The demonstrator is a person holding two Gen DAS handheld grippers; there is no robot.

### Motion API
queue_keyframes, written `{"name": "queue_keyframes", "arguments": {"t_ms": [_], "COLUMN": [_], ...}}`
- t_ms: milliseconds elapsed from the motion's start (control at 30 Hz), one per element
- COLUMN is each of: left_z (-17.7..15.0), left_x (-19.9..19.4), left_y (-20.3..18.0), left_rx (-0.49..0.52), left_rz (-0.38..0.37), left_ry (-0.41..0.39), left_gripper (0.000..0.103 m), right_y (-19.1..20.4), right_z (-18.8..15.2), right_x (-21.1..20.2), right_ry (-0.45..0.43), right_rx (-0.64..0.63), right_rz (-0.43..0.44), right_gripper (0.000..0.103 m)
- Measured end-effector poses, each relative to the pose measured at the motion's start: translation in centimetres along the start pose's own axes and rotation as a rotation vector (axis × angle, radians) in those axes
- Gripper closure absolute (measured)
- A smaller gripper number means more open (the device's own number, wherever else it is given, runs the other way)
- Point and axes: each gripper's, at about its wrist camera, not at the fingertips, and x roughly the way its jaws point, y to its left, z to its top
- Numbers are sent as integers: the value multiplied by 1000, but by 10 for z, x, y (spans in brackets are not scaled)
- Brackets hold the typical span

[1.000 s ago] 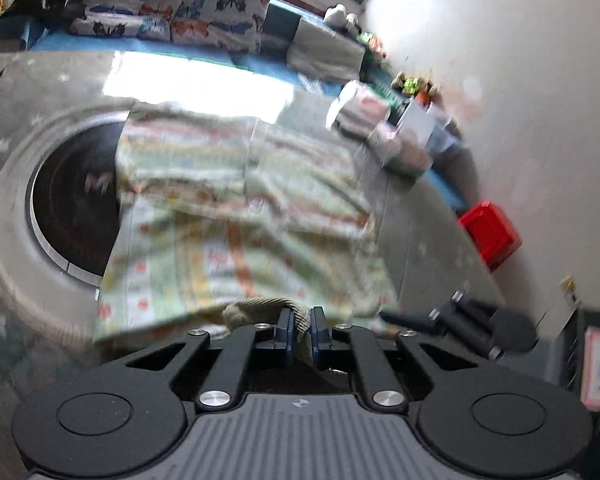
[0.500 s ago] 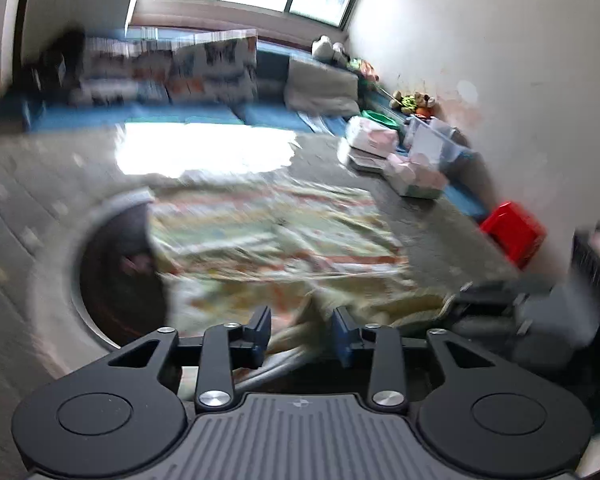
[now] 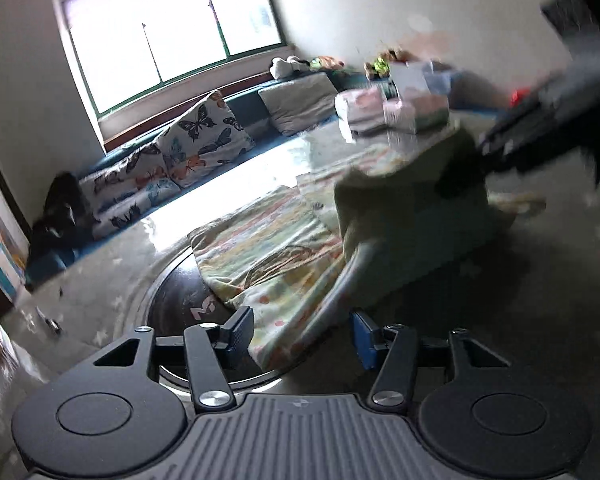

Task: Fold clothes

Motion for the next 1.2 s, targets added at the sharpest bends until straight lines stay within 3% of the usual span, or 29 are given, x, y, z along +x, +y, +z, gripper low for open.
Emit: {"name": "queue_keyframes", "arguments": {"t_ms": [33, 67, 167, 367, 600, 700, 933, 1200], "left_z": [-2, -3, -3, 3, 5, 8, 24, 38], "left_x": [3, 4, -2, -40, -106, -115, -86, -25], "left_y": [0, 0, 2, -6, -17, -13, 19, 73], "left_rx": [13, 14, 0, -16, -81, -128, -241, -388], "left_rz": [1, 0, -3, -22, -130, -156, -134, -125], "left_ry": [3, 4, -14, -72, -93, -94, -82, -18], "left_gripper": [76, 83, 96, 97, 97, 97, 97, 97], "right_y": [0, 1, 3, 7, 21, 25, 14, -2], "right_z": [0, -1, -3, -7, -17, -12, 29, 86], "right_x": [-1, -2, -8, -41, -99, -104, -78, 0], "right_ry": [-3, -6, -22, -62, -65, -60, -75, -25], "right_rx": [2, 0, -11, -18, -51, -75, -116, -155], "right_rz": [2, 6, 11, 34, 86, 94, 78, 47], "right_gripper": [96, 97, 98, 99, 99, 99, 99, 99]}}
